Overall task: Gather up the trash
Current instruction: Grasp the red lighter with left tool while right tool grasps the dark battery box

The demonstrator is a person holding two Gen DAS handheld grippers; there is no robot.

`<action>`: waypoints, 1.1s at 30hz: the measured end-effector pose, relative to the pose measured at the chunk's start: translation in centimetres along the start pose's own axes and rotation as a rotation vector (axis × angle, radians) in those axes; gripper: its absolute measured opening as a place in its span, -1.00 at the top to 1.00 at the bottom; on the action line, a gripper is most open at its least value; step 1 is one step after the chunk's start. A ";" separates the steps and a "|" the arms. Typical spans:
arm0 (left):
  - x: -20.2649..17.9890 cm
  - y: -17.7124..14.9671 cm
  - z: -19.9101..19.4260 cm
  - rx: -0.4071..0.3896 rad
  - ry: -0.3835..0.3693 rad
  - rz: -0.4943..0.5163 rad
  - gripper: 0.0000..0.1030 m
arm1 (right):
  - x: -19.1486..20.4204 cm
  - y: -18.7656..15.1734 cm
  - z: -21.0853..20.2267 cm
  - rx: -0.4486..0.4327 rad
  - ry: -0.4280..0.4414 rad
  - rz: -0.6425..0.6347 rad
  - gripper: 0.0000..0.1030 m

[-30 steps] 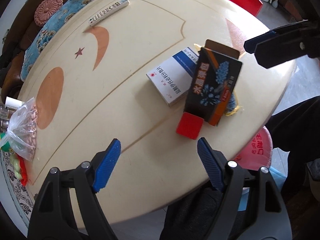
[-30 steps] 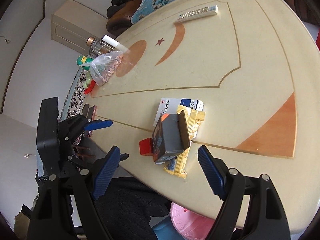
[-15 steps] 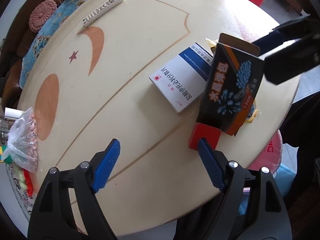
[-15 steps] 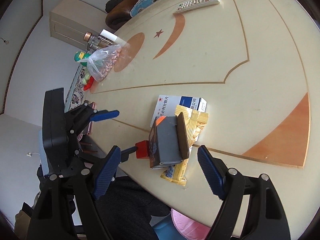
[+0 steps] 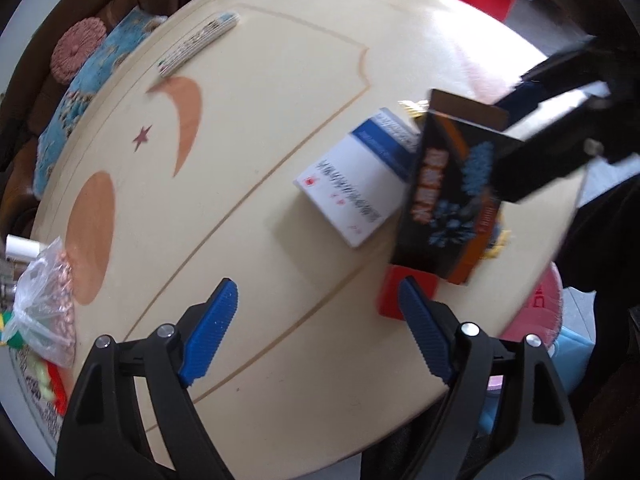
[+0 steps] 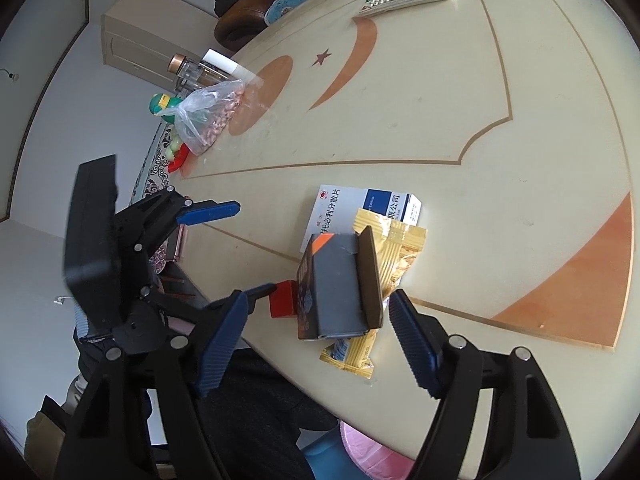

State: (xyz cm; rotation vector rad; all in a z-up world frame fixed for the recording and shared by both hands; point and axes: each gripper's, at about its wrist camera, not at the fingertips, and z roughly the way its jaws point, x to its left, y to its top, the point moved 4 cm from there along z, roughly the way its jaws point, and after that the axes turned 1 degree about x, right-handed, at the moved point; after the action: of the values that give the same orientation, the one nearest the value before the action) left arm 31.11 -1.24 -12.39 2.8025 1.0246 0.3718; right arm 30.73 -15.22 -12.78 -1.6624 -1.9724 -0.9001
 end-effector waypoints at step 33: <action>-3.0 -1.0 2.9 0.044 -0.222 -0.006 0.35 | 0.3 0.3 0.5 -0.023 0.012 -0.014 0.44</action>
State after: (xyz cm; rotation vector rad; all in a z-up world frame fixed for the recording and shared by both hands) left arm 29.07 -2.60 -15.95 2.7981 1.0022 0.0359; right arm 30.98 -14.64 -12.82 -1.6538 -1.9755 -0.9398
